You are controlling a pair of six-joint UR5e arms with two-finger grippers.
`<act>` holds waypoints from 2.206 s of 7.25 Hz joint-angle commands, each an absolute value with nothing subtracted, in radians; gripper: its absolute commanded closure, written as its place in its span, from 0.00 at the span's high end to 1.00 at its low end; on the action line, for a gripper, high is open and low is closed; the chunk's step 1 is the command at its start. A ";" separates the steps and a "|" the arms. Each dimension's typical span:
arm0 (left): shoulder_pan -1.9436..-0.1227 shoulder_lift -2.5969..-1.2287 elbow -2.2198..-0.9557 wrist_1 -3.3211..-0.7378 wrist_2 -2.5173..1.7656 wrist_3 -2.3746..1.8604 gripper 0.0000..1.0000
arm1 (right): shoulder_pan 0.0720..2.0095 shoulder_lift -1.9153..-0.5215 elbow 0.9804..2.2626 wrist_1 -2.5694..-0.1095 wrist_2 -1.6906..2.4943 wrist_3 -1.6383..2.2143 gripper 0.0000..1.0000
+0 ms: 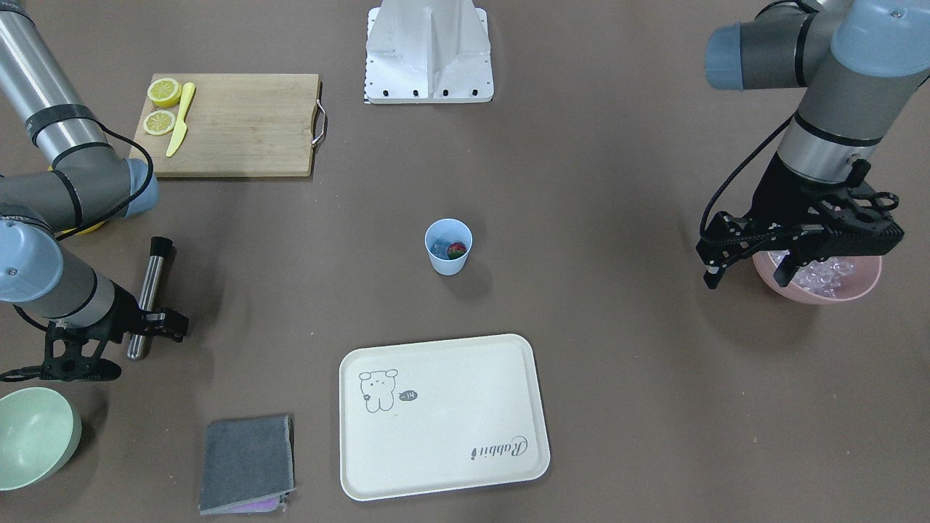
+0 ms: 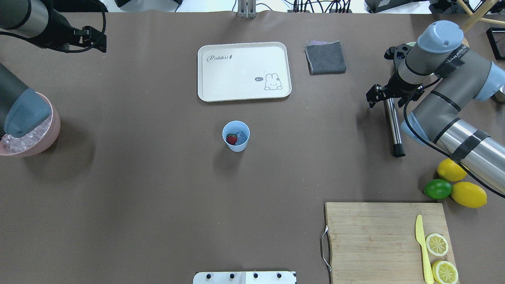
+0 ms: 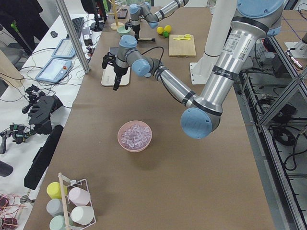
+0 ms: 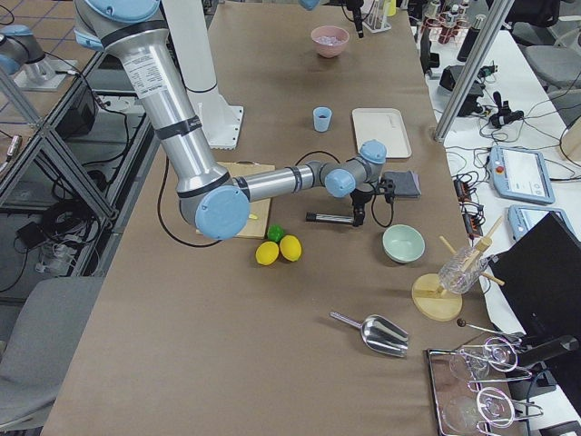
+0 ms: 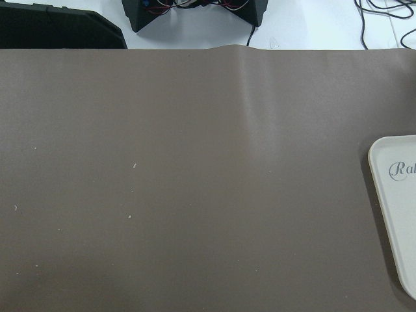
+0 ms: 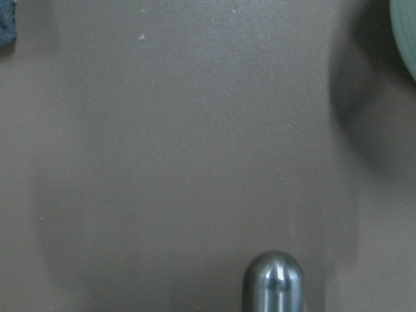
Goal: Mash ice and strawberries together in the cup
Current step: 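Close the right gripper on the upper end of the muddler, then lift the muddler upright and carry it over the cup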
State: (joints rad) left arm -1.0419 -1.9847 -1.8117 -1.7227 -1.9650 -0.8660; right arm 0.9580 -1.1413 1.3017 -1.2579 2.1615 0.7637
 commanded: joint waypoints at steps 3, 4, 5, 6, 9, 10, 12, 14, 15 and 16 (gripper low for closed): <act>-1.043 -1.988 -1.812 -1.723 -1.965 -0.864 0.98 | 0.971 -1.157 1.301 -1.259 2.161 0.759 0.51; -1.043 -1.988 -1.812 -1.723 -1.965 -0.864 0.98 | 0.971 -1.157 1.301 -1.258 2.163 0.758 0.01; -1.043 -1.988 -1.812 -1.724 -1.965 -0.864 0.98 | 0.968 -1.155 1.301 -1.259 2.160 0.759 0.00; -1.045 -1.988 -1.812 -1.723 -1.965 -0.864 0.98 | 0.968 -1.149 1.301 -1.258 2.161 0.758 0.00; -1.045 -1.988 -1.812 -1.724 -1.965 -0.864 0.98 | 1.027 -1.144 1.360 -1.265 2.177 0.755 0.00; -1.045 -1.993 -1.812 -1.723 -1.967 -0.864 0.98 | 1.052 -1.134 1.405 -1.276 2.174 0.765 0.00; -1.084 -1.988 -1.812 -1.715 -1.965 -0.864 0.98 | 1.083 -1.092 1.454 -1.282 2.189 0.765 0.00; -1.179 -1.947 -1.801 -1.712 -1.965 -0.865 0.98 | 1.092 -1.043 1.531 -1.279 2.177 0.750 0.00; -1.231 -1.890 -1.798 -1.713 -1.965 -0.864 0.98 | 1.082 -0.996 1.552 -1.278 2.175 0.705 0.00; -1.288 -1.829 -1.796 -1.713 -1.965 -0.864 0.98 | 1.039 -0.977 1.577 -1.273 2.149 0.692 0.00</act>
State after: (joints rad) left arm -1.2175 -1.9001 -1.7991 -1.7131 -1.9647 -0.8641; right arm 1.0749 -1.0119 1.5436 -1.2776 2.1714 0.7178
